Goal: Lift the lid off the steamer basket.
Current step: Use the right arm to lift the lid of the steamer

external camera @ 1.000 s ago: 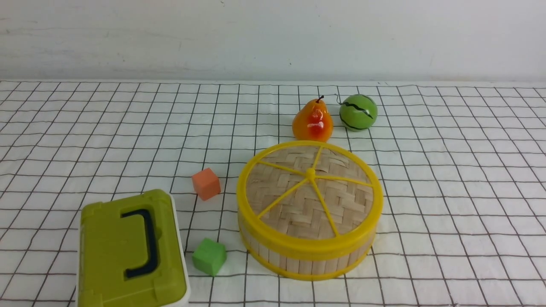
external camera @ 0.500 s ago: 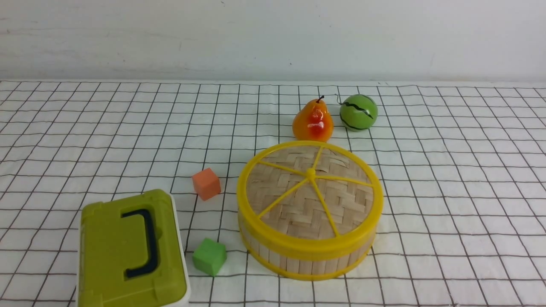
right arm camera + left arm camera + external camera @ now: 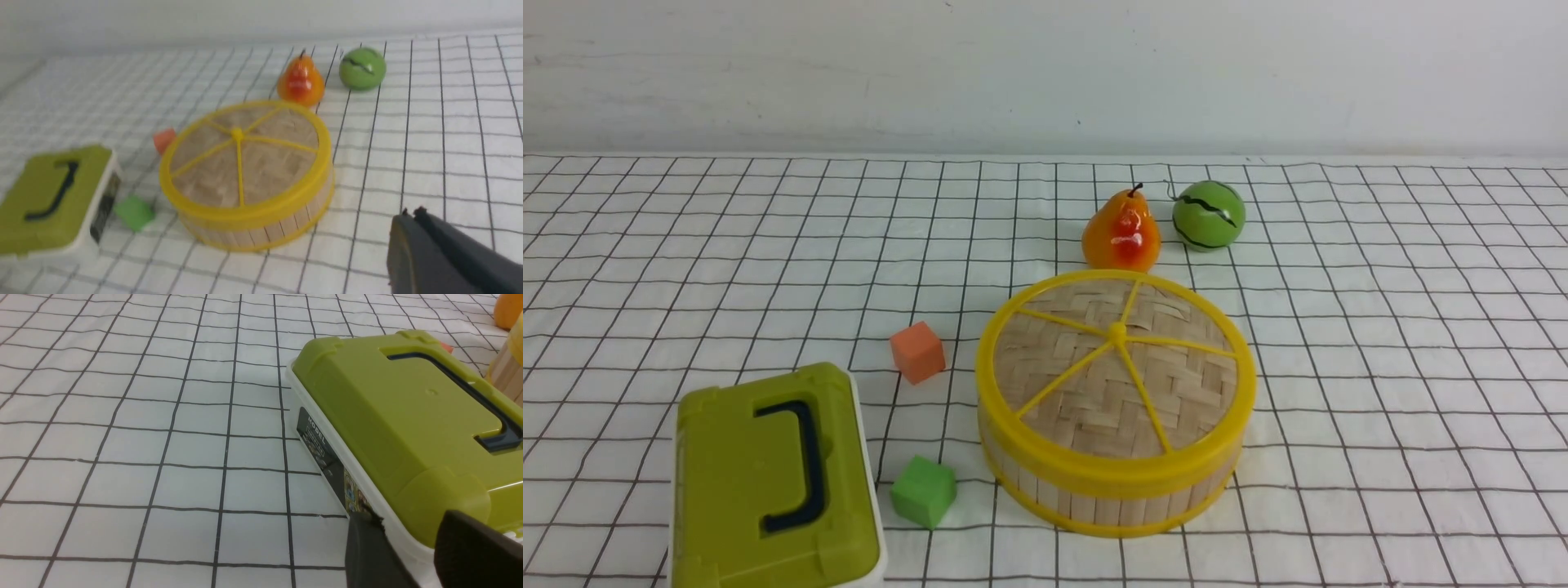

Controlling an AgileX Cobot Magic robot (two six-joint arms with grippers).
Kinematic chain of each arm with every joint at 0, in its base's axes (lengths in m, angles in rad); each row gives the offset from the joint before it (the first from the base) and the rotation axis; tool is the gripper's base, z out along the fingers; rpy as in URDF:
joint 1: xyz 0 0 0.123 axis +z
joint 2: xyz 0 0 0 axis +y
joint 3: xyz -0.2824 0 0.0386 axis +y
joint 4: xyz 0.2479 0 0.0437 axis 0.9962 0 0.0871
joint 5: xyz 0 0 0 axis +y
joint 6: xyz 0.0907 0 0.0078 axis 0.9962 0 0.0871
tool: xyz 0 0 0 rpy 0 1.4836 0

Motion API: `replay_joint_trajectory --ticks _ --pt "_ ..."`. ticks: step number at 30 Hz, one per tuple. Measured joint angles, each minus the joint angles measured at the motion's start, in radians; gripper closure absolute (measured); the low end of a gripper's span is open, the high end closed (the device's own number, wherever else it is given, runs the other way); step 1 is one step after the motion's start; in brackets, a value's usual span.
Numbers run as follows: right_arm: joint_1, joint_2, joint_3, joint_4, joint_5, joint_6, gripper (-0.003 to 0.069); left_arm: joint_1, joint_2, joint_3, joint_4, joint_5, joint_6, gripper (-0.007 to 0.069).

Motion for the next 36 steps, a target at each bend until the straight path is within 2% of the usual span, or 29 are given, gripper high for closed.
replay_joint_trajectory --ticks 5,8,13,21,25,27,33,36 --pt "0.006 0.278 -0.255 -0.026 0.292 -0.132 0.0673 0.0 0.0 0.0 0.0 0.0 0.0 0.0386" --pt "0.049 0.405 -0.348 -0.041 0.352 -0.147 0.0669 0.0 0.0 0.0 0.0 0.0 0.0 0.0386" --pt "0.158 0.551 -0.436 -0.134 0.372 -0.141 0.0667 0.0 0.0 0.0 0.0 0.0 0.0 0.0386" --pt "0.449 0.847 -0.618 -0.446 0.373 0.038 0.0666 0.0 0.0 0.0 0.0 0.0 0.0 0.0385" --pt "0.54 0.986 -0.718 -0.496 0.372 0.072 0.0663 0.0 0.0 0.0 0.0 0.0 0.0 0.0386" --pt "0.574 1.079 -0.805 -0.5 0.372 0.08 0.0662 0.0 0.0 0.0 0.0 0.0 0.0 0.0386" --pt "0.595 1.25 -0.966 -0.5 0.371 0.115 0.0627 0.0 0.0 0.0 0.0 0.0 0.0 0.0386" --pt "0.595 1.367 -1.074 -0.5 0.368 0.132 0.0545 0.0 0.0 0.0 0.0 0.0 0.0 0.0386"
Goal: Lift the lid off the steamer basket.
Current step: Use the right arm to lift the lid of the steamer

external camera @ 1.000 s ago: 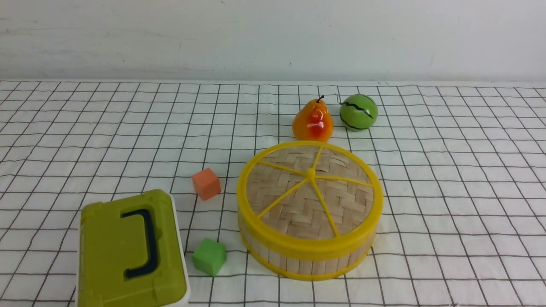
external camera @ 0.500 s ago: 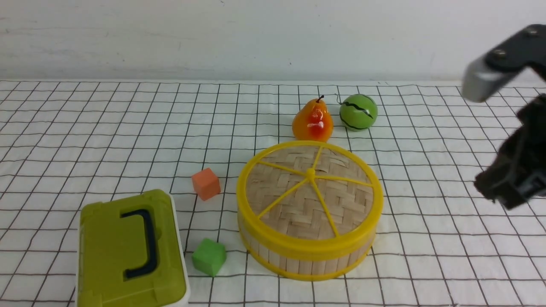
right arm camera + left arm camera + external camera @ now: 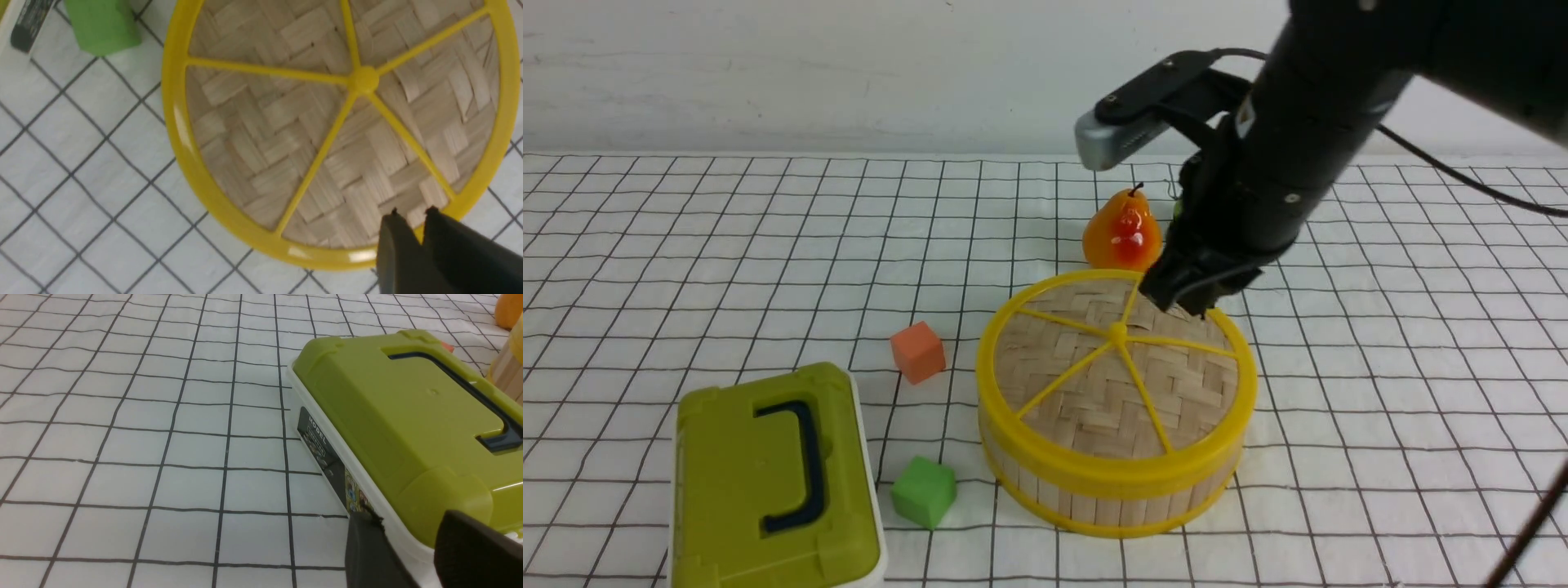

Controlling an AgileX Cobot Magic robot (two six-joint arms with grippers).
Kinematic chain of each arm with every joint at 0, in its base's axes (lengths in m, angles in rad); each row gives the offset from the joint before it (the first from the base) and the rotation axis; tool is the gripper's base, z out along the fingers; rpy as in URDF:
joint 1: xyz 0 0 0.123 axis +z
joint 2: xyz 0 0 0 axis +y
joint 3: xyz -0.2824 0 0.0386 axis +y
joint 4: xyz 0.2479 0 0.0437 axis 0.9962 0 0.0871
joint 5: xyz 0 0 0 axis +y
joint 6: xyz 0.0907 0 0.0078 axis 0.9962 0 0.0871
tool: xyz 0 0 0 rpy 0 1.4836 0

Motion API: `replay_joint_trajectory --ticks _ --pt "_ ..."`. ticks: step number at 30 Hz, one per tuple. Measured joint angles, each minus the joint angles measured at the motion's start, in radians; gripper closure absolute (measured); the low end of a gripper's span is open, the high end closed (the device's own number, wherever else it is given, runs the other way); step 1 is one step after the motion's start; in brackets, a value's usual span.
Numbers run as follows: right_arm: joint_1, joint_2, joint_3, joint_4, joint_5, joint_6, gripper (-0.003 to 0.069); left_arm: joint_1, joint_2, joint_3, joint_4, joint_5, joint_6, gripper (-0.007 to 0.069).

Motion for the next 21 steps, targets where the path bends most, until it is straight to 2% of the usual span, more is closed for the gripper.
replay_joint_trajectory --ticks 5,8,12,21 --pt "0.0 0.124 -0.098 0.003 -0.008 0.042 0.0388 0.0 0.0 0.0 0.0 0.0 0.0 0.0386" --pt "0.0 0.176 -0.115 0.003 -0.042 0.074 0.0329 0.0 0.0 0.0 0.0 0.0 0.0 0.0386" --pt "0.0 0.218 -0.116 0.004 -0.062 0.092 0.0307 0.0 0.0 0.0 0.0 0.0 0.0 0.0386" --pt "0.0 0.25 -0.119 0.023 -0.122 0.103 0.0316 0.0 0.0 0.0 0.0 0.0 0.0 0.0386"
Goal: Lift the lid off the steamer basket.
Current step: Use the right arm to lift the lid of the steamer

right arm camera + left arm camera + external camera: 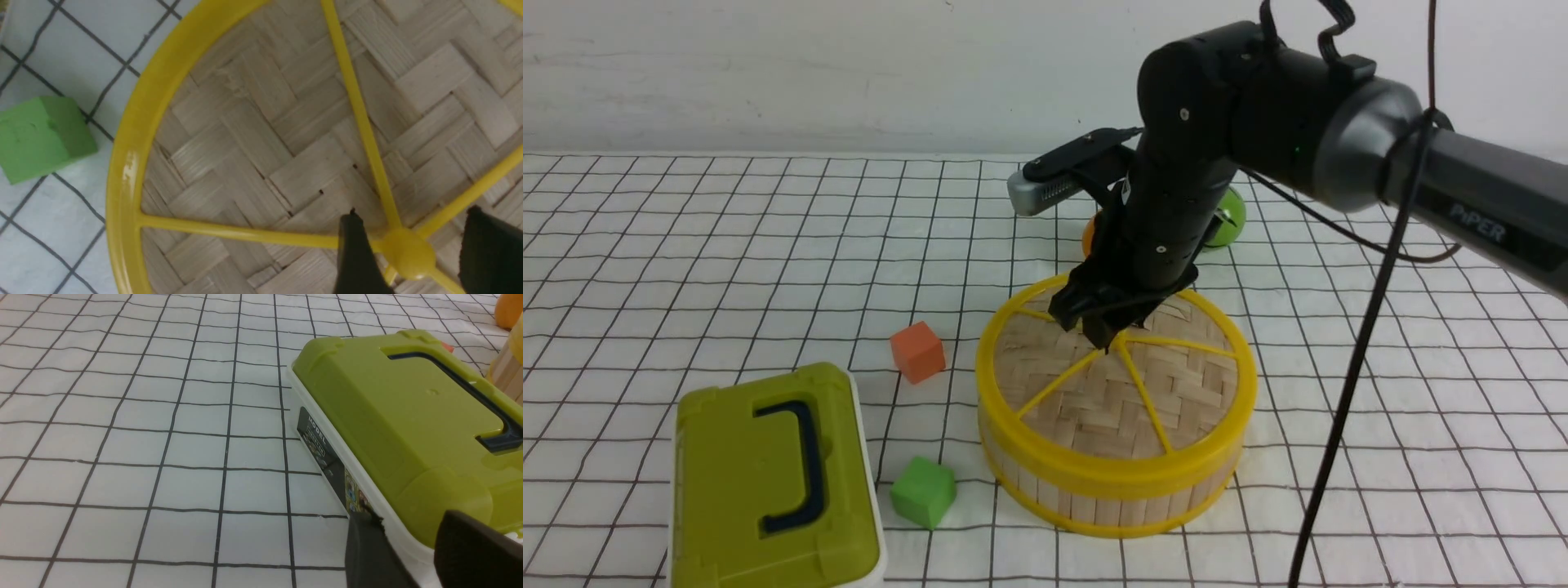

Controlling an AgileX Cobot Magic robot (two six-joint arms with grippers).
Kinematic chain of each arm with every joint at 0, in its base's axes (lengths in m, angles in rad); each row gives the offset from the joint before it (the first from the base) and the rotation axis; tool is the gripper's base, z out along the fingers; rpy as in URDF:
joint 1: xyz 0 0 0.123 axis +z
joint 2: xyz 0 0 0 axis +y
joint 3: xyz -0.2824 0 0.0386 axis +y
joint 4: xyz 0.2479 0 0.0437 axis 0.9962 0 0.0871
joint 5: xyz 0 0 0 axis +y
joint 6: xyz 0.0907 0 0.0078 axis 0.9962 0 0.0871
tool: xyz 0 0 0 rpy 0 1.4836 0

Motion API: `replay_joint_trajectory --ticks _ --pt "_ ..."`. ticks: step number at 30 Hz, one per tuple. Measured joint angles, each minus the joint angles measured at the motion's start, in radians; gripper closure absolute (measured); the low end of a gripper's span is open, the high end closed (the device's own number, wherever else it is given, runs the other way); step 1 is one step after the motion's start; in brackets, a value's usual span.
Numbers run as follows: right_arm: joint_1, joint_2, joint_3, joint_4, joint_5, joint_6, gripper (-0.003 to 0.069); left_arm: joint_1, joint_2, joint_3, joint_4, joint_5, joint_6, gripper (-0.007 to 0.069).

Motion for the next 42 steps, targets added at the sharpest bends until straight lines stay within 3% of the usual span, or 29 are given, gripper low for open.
replay_joint_trajectory --ticks 3,7,10,16,20,22,26,30,37,42 --pt "0.0 0.0 -0.002 0.015 -0.003 0.0 0.0375 0.0 0.0 0.0 0.0 0.0 0.0 0.0386" --pt "-0.001 0.0 -0.002 0.018 -0.002 0.0 0.0515 0.0 0.0 0.0 0.0 0.0 0.0 0.0386" --pt "-0.001 0.0 -0.002 0.016 -0.002 0.0 0.0565 0.0 0.0 0.0 0.0 0.0 0.0 0.0386" --pt "-0.001 0.0 -0.002 0.011 -0.002 0.029 0.054 0.0 0.0 0.0 0.0 0.0 0.0 0.0386" --pt "0.0 0.0 -0.002 0.01 0.012 0.046 0.044 0.0 0.0 0.0 0.0 0.0 0.0 0.0386" --pt "0.0 0.0 -0.002 0.01 0.017 0.051 0.0351 0.0 0.0 0.0 0.0 0.0 0.0 0.0386" --pt "0.0 0.0 -0.002 0.01 0.021 0.051 0.0283 0.0 0.0 0.0 0.0 0.0 0.0 0.0386" --pt "0.0 0.001 -0.002 0.01 0.03 0.051 0.0324 0.0 0.0 0.0 0.0 0.0 0.0 0.0386" --pt "0.0 0.021 -0.003 -0.002 0.043 0.051 0.0477 0.0 0.0 0.0 0.0 0.0 0.0 0.0386" --pt "0.0 0.021 -0.003 -0.005 0.039 0.052 0.0498 0.0 0.0 0.0 0.0 0.0 0.0 0.0385"
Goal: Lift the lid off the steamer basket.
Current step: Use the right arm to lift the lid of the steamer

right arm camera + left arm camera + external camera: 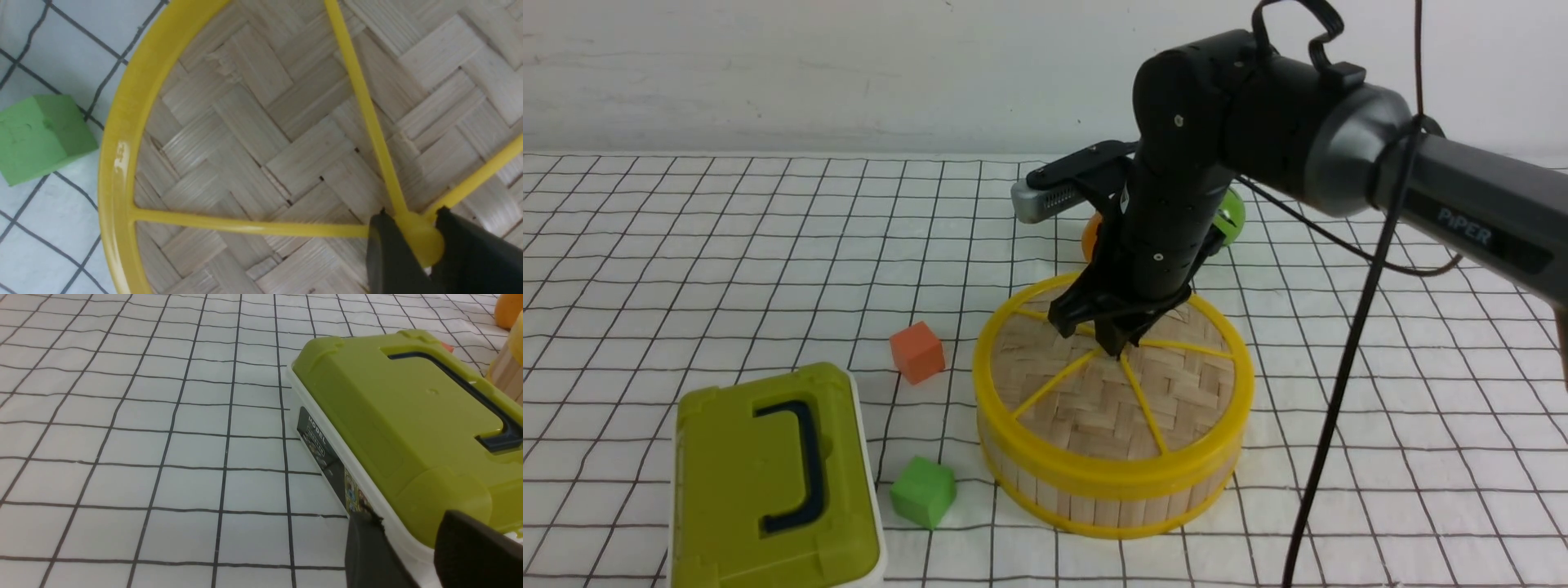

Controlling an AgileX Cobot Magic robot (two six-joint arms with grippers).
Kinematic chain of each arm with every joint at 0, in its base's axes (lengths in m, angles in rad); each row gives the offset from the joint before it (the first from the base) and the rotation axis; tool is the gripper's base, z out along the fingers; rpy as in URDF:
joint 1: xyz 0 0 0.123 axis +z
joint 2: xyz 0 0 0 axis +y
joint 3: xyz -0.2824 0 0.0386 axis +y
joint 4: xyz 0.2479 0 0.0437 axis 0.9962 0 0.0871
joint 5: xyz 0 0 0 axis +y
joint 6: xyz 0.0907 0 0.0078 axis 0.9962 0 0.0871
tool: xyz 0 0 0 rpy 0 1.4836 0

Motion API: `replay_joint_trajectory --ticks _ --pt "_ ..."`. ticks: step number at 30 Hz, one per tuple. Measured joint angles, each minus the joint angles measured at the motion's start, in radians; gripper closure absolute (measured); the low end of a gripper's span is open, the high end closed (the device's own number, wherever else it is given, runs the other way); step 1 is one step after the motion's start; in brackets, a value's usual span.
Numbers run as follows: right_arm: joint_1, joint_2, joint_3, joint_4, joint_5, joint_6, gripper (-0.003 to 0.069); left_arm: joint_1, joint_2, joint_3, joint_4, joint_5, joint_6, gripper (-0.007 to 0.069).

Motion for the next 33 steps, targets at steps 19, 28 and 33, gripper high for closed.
replay_joint_trajectory --ticks 19,28,33 --pt "0.0 0.001 0.0 -0.003 -0.049 0.037 0.0298 0.0 0.0 0.0 0.0 0.0 0.0 0.0386" --pt "0.0 0.001 -0.001 0.0 -0.037 0.037 0.0555 0.0 0.0 0.0 0.0 0.0 0.0 0.0386" --pt "0.0 -0.013 -0.005 -0.002 -0.025 0.037 0.0552 0.0 0.0 0.0 0.0 0.0 0.0 0.0386"
